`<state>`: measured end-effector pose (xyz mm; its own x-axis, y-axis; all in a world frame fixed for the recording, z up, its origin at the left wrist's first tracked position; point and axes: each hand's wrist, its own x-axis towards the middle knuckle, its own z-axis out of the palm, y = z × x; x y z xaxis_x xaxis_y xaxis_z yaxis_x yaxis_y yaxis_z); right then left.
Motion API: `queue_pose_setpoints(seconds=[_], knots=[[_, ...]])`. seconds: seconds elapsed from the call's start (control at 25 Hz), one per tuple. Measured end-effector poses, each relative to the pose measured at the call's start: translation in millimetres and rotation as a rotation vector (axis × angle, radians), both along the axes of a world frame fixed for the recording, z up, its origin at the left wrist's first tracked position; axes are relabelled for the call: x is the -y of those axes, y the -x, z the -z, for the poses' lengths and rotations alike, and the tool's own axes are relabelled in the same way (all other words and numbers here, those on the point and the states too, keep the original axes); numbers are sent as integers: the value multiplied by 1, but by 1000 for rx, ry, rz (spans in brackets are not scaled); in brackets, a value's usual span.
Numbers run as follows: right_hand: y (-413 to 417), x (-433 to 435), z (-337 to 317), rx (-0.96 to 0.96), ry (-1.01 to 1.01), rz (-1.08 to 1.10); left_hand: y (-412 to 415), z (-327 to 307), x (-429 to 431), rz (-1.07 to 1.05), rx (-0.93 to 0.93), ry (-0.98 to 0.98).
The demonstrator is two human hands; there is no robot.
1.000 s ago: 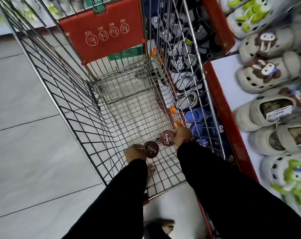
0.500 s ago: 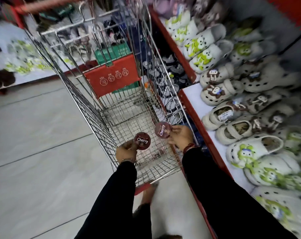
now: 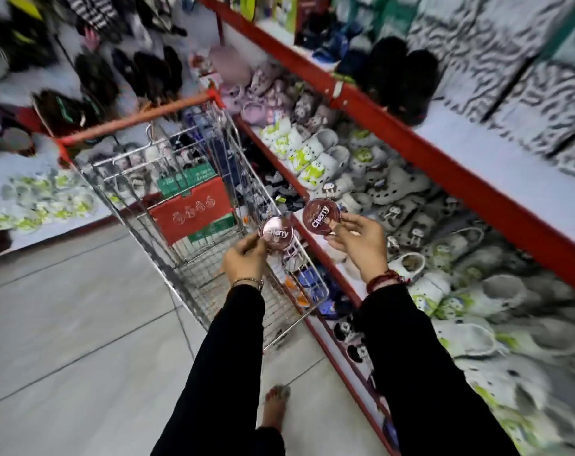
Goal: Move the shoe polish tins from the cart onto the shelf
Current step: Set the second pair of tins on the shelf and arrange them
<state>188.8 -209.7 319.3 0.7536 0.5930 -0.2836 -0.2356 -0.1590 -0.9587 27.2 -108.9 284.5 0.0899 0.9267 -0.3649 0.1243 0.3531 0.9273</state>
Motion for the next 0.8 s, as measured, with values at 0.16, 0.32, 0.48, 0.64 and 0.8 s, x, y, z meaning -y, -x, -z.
queue_pose_setpoints(seconds=[0.16,0.32,0.48,0.64,0.8], knots=[[-23,61,-64,90,-154,122,-41,-57,27,138,232,-41],[-45,124,-111,173,-228,235,-89,-105,62,310,357,-126],[-66,192,-143,226,-267,389,-137,-143,113,483,450,-167],[-74,254,-163,279,-296,540,-175,-165,164,657,556,-128],[-78,321,-174,334,-246,688,-204,-180,212,802,538,-157]])
